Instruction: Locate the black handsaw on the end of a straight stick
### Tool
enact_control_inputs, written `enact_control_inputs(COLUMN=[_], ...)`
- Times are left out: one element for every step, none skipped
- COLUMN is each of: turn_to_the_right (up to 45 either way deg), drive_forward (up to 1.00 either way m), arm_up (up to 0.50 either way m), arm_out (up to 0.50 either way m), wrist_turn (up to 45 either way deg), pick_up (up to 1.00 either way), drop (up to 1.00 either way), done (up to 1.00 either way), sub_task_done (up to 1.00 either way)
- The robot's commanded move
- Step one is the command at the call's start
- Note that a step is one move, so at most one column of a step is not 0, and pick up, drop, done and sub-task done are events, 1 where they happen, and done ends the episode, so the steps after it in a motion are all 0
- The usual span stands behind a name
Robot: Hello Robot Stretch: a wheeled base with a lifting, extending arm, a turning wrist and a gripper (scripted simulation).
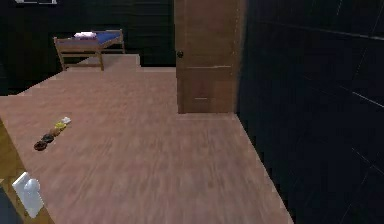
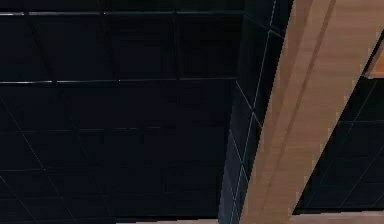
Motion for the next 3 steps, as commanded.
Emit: enact_control_inputs(turn_to_the_right=[-12.0,0.0,21.0], drive_forward=[0.0,0.2,0.0], arm_up=[0.0,0.0,0.0], arm_out=[0.0,0.0,0.0], wrist_turn=[0.0,0.0,0.0], pick_up=[0.0,0.0,0.0], drop=[0.0,0.0,0.0], done=[0.0,0.0,0.0], sub_task_done=[0.0,0.0,0.0])
